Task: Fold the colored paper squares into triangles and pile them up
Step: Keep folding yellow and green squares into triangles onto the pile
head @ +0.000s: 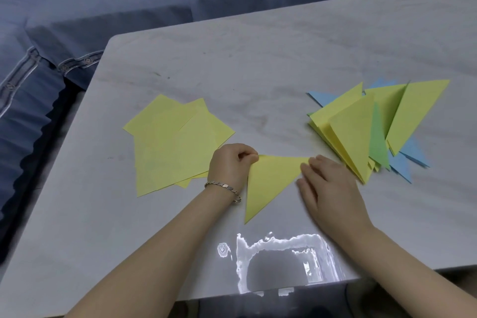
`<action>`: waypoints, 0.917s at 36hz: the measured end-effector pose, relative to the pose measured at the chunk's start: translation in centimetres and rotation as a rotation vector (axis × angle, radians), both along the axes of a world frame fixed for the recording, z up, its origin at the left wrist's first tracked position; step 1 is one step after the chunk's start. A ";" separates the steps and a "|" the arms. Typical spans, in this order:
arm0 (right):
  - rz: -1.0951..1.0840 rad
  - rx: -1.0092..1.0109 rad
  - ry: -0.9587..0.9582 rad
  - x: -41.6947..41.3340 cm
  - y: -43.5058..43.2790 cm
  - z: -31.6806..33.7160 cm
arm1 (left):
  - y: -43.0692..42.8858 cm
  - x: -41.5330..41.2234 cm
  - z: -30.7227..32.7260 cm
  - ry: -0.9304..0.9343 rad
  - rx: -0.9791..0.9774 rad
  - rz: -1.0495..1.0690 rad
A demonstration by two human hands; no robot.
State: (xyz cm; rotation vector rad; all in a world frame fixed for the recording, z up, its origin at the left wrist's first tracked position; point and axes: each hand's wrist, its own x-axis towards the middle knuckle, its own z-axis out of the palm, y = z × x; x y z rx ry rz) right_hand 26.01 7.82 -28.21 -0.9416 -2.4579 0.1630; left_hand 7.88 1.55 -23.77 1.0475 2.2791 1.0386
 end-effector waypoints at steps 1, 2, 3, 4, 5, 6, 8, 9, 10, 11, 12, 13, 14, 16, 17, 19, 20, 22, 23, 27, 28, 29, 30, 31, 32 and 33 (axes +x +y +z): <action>0.043 0.012 -0.006 0.2 -0.4 -0.1 | 0.0 0.0 0.0 -0.002 0.000 0.000; 0.088 0.019 -0.011 0.3 -1.0 -0.2 | 0.0 0.0 0.0 -0.007 0.000 0.001; 0.133 0.023 -0.016 0.3 -1.6 -0.2 | 0.1 0.0 0.0 -0.011 -0.001 0.004; 0.176 0.026 -0.019 0.3 -2.2 -0.2 | 0.1 0.0 0.0 -0.015 -0.001 0.007; 0.219 0.027 -0.023 0.1 -2.8 -0.1 | 0.1 0.0 0.0 -0.017 0.000 0.010; 0.263 0.024 -0.024 -0.2 -3.5 0.0 | 0.1 0.0 0.0 -0.018 0.002 0.012; 0.352 0.014 -0.013 -0.9 -5.0 -0.1 | 0.1 0.1 0.0 -0.019 0.006 0.017; 0.390 0.012 -0.003 -1.3 -5.8 -0.2 | 0.1 0.1 0.1 -0.019 0.006 0.018; 0.423 0.015 0.005 -1.7 -6.7 -0.3 | 0.0 0.1 0.1 -0.020 0.007 0.019; 0.446 0.022 0.010 -1.9 -7.4 -0.4 | 0.0 0.1 0.0 -0.020 0.008 0.019; 0.457 0.028 0.011 -2.1 -7.8 -0.5 | 0.0 0.2 0.1 -0.020 0.009 0.019; 0.458 0.026 0.006 -2.1 -8.0 -0.5 | 0.0 0.2 0.1 -0.017 0.009 0.020; 0.460 0.017 -0.005 -2.0 -8.0 -0.5 | 0.0 0.2 0.1 -0.016 0.010 0.019; 0.480 0.005 -0.040 -1.7 -7.6 -0.4 | -0.1 0.2 0.1 -0.019 0.005 0.020; 0.491 -0.007 -0.054 -1.5 -7.3 -0.4 | -0.1 0.2 0.2 -0.030 -0.002 0.028; 0.483 -0.061 -0.028 -1.1 -6.6 -0.2 | -0.1 0.1 0.2 -0.100 -0.005 0.075; 0.452 -0.088 0.012 -1.0 -6.2 -0.1 | -0.2 0.1 0.3 -0.163 0.009 0.115; 0.372 -0.095 0.110 -0.6 -5.2 0.5 | -0.5 0.1 0.8 -0.294 0.059 0.180; 0.346 -0.074 0.149 -0.5 -4.6 0.8 | -0.7 0.2 1.2 -0.337 0.082 0.190; 0.395 0.094 0.205 0.2 -2.1 2.9 | -1.4 1.1 3.2 -0.465 0.144 0.115; 0.433 0.124 0.209 0.4 -1.5 3.4 | -1.4 1.4 3.6 -0.488 0.171 0.092; 0.465 0.134 0.216 0.6 -0.9 3.8 | -1.5 1.5 4.0 -0.505 0.205 0.076; 0.478 0.134 0.237 0.9 -0.2 4.3 | -1.5 1.6 4.2 -0.507 0.239 0.062; 0.468 0.142 0.268 1.2 0.5 4.7 | -1.6 1.6 4.3 -0.491 0.264 0.050; 0.433 0.160 0.301 1.6 1.3 5.1 | -1.7 1.5 4.2 -0.443 0.275 0.039; 0.376 0.184 0.330 1.9 2.2 5.5 | -1.9 1.2 3.9 -0.361 0.265 0.033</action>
